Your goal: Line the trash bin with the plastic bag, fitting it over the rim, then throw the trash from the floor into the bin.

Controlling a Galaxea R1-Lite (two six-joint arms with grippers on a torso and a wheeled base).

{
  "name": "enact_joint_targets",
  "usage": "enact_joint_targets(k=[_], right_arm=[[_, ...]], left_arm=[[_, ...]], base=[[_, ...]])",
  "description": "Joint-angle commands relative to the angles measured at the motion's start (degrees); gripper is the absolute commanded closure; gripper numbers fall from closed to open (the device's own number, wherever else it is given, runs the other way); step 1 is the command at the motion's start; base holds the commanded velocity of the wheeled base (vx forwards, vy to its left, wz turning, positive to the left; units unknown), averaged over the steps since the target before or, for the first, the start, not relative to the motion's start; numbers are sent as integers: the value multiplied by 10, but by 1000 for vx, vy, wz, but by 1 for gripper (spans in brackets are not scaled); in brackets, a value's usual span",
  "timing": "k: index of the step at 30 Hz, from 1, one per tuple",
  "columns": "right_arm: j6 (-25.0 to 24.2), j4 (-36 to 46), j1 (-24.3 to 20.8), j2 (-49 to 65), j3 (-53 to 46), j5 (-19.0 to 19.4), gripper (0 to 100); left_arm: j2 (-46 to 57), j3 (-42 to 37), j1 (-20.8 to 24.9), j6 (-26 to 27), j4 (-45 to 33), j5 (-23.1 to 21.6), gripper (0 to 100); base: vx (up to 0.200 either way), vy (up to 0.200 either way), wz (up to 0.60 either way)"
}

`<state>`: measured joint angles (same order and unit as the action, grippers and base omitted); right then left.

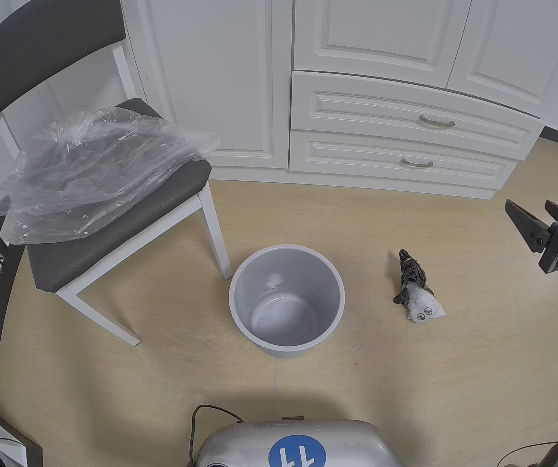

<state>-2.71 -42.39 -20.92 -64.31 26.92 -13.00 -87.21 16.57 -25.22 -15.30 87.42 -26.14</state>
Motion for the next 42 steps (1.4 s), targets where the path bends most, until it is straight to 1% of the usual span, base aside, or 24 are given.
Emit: enact_joint_targets(k=[1, 2, 3, 4, 10, 14, 16, 18, 19, 20, 22, 24, 25, 26, 30, 34, 36, 38, 39, 40, 41, 42], right_arm=[[4, 0, -11, 2, -10, 0, 0], [5, -1, -11, 5, -16, 0, 0], [5, -1, -11, 5, -16, 0, 0], [6, -1, -11, 10, -20, 5, 0], [11, -1, -15, 1, -25, 7, 0], [14, -1, -15, 2, -28, 2, 0], [26, -1, -18, 7, -36, -1, 0], [53, -2, -22, 9, -41, -2, 0], [57, -2, -23, 9, -41, -2, 0], [66, -2, -28, 8, -41, -5, 0], [67, -2, -36, 8, -41, -11, 0], [67, -2, -66, 2, -43, -41, 0], [67, -2, -72, 1, -44, -49, 0], [66, -2, -76, 0, -47, -55, 0], [64, -2, -76, -12, -47, -59, 0], [62, -2, -72, -11, -49, -59, 0], [59, -9, -72, -11, -49, -53, 0], [49, -9, -76, -11, -45, -50, 0], [26, -10, -78, -13, -41, -48, 0], [22, -10, -78, -13, -40, -48, 0], [3, -10, -81, -17, -41, -37, 0], [-3, -11, -81, -21, -42, -29, 0]], left_arm=[[38, -9, 29, 8, -1, 1, 100], [40, -12, 42, 8, -1, 4, 100], [40, -12, 42, 8, -1, 4, 100], [42, -14, 65, 8, -1, 6, 100], [51, -21, 91, 11, 1, 14, 100], [60, -17, 108, 30, -1, 14, 100], [64, -17, 127, 46, 0, 14, 100], [71, -18, 130, 56, 0, 15, 100], [74, -19, 131, 57, -1, 15, 100], [83, -19, 132, 58, -1, 16, 100], [87, -18, 133, 59, -1, 16, 100], [90, -9, 147, 59, -1, 16, 100], [90, -7, 152, 58, -2, 16, 100], [91, -4, 158, 58, -3, 17, 100], [95, -10, 181, 60, -3, 18, 100], [110, -18, 192, 60, -4, 17, 100], [114, -17, 192, 60, -6, 17, 100], [115, -18, 191, 60, -6, 17, 100], [119, -20, 191, 60, -7, 17, 100], [120, -21, 191, 60, -8, 17, 100], [122, -23, 192, 60, -12, 17, 100], [122, -24, 192, 60, -15, 16, 100]], base=[[0, 0, 0], [0, 0, 0], [0, 0, 0], [0, 0, 0], [0, 0, 0], [0, 0, 0], [0, 0, 0], [0, 0, 0], [0, 0, 0], [0, 0, 0], [0, 0, 0], [0, 0, 0], [0, 0, 0], [0, 0, 0], [0, 0, 0], [0, 0, 0], [0, 0, 0], [0, 0, 0], [0, 0, 0], [0, 0, 0], [0, 0, 0], [0, 0, 0]])
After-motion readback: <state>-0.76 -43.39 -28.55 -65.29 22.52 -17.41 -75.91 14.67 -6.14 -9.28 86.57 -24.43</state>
